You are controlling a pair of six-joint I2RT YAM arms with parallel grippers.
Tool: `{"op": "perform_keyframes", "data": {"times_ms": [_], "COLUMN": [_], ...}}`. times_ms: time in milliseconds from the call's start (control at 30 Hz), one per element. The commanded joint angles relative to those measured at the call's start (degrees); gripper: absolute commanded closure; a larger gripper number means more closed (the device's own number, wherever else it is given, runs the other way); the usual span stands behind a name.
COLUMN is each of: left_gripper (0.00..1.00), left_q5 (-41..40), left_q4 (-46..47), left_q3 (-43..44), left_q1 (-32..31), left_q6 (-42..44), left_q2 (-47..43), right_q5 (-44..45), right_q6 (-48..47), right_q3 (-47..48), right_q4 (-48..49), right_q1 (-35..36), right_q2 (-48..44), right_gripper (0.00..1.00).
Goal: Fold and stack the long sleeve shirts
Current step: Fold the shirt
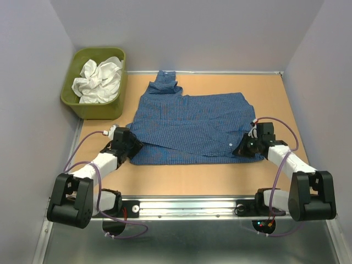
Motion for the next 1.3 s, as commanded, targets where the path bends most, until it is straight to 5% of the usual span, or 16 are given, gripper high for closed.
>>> {"op": "perform_keyframes", "data": {"times_ms": [0, 267, 533, 600, 1267], "left_gripper": [0.44, 0.44, 0.43, 0.42, 0.4], "left_q5": [-0.8, -0.3, 0.5, 2.1, 2.9], "left_q4": [-0.4, -0.3, -1.8, -3.1, -0.8], "left_q3": [-1.5, -1.8, 0.1, 0.9, -1.9], "left_q1": [1.4, 2.3, 2.3, 2.3, 2.3], "left_q6": [-0.5, -0.5, 1.1, 1.8, 6.5], "left_q2": [-1.7, -2.1, -6.6, -7.9, -7.6], "right_q5": [9.0, 15.4, 9.4, 11.1, 16.6], "right_q6": [0.4, 0.3, -0.5, 0.4, 10.0], "right_q3": [4.7, 7.1, 8.8, 9.7, 9.2], "right_q4": [-6.6, -11.1, -8.0, -7.0, 10.8], "right_q1": [0.6, 0.6, 0.7, 0.6, 0.3], "right_q2": [-1.7, -0.8, -2.3, -3.4, 10.8], "right_gripper": [1.0, 0.94, 0.51, 0.48, 0.52]}}
